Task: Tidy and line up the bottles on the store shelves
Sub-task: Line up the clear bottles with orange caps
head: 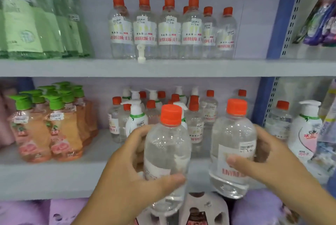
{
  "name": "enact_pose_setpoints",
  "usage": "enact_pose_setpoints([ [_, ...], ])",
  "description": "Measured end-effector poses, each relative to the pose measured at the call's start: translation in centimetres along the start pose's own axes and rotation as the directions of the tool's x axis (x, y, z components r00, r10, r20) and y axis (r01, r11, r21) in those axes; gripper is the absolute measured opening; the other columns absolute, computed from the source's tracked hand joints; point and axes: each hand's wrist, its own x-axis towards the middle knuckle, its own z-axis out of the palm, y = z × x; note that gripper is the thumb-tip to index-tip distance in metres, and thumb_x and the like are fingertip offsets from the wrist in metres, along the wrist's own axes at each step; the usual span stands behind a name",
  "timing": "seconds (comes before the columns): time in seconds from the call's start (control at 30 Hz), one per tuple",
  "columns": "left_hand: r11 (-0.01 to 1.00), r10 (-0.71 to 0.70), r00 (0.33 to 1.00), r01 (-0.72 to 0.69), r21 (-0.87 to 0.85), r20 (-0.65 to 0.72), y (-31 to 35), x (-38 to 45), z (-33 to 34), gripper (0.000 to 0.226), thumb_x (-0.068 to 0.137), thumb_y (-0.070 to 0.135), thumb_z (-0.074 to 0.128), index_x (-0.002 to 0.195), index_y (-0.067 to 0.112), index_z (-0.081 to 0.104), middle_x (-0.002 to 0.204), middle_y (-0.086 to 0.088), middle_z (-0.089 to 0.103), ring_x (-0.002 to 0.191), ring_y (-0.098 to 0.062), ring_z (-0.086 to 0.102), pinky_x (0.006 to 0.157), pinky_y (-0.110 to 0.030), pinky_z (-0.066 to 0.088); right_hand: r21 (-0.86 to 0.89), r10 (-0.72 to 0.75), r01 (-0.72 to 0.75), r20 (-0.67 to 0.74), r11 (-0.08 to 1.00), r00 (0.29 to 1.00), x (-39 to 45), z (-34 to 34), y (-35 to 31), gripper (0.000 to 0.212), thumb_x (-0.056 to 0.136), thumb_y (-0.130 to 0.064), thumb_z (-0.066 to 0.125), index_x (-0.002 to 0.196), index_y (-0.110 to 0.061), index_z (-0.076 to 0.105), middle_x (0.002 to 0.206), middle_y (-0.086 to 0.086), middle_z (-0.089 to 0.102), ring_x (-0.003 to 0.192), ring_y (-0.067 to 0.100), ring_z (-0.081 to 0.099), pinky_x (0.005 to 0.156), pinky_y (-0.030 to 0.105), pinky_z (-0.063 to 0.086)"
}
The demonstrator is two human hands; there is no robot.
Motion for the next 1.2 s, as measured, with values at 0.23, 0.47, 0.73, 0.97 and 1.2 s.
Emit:
enact_pose_setpoints([
  [0.23, 0.869, 0.495, 0.863, -0.495, 0.032, -0.1, 15.9, 3.5, -0.1, 0.065, 0.048, 0.054, 0.087, 0.111, 0.046, 0.07, 0.102, 0.011, 0.078, 0.089, -0.012, 0.077, 0.065, -0.029, 0.062, 0.055, -0.382, 0.387, -0.086, 0.92, 0.92, 5.1, -10.6, -14.3, 0.054, 0.032, -0.064, 0.089, 0.082, -0.045, 0.079, 0.085, -0.002, 0.08, 0.072, 0.02, 0.078, 0.059, 0.04, 0.062],
  [0.47, 0.931, 0.254, 0.947, -0.184, 0.316, -0.197, 21.1, 16.8, 5.2, 0.054, 0.071, 0.062, 0.082, 0.113, 0.036, 0.061, 0.096, 0.015, 0.073, 0.081, -0.003, 0.072, 0.063, -0.022, 0.055, -0.128, -0.278, 0.272, -0.027, 0.954, 0.96, 17.3, -13.9, -15.7, 0.043, 0.076, -0.044, 0.084, 0.113, -0.027, 0.069, 0.096, -0.008, 0.079, 0.088, 0.012, 0.076, 0.071, 0.037, 0.063],
  [0.73, 0.868, -0.046, 0.99, 0.107, 0.485, -0.137, 17.4, 27.0, 10.1, 0.079, 0.07, 0.046, 0.09, 0.132, 0.015, 0.051, 0.117, 0.0, 0.061, 0.092, -0.022, 0.068, 0.073, -0.04, 0.065, -0.259, -0.069, 0.083, 0.061, 0.962, 0.996, 26.0, -15.7, -9.2, 0.04, 0.081, -0.033, 0.084, 0.112, -0.024, 0.061, 0.099, 0.003, 0.077, 0.085, 0.02, 0.075, 0.077, 0.047, 0.064],
  [0.97, 0.671, -0.099, 0.992, 0.124, 0.731, -0.077, 17.1, 31.8, 12.0, 0.108, 0.072, 0.053, 0.087, 0.155, 0.028, 0.023, 0.143, 0.0, 0.051, 0.089, -0.02, 0.07, 0.072, -0.034, 0.06, -0.521, 0.131, -0.017, 0.182, 0.853, 0.975, 31.0, -17.4, -9.7, 0.05, 0.079, -0.043, 0.084, 0.11, -0.022, 0.051, 0.112, 0.009, 0.071, 0.101, 0.026, 0.07, 0.093, 0.047, 0.06],
  [1.2, 0.528, -0.069, 0.997, 0.07, 0.846, -0.039, 21.2, 33.9, 10.6, 0.081, 0.08, 0.056, 0.079, 0.145, 0.022, 0.044, 0.104, 0.005, 0.071, 0.068, -0.012, 0.076, 0.078, -0.028, 0.054, -0.531, 0.218, -0.032, 0.293, 0.847, 0.931, 34.2, -19.6, -11.5, 0.073, 0.081, -0.065, 0.07, 0.13, -0.013, 0.062, 0.129, 0.012, 0.065, 0.111, 0.032, 0.068, 0.095, 0.051, 0.058],
])
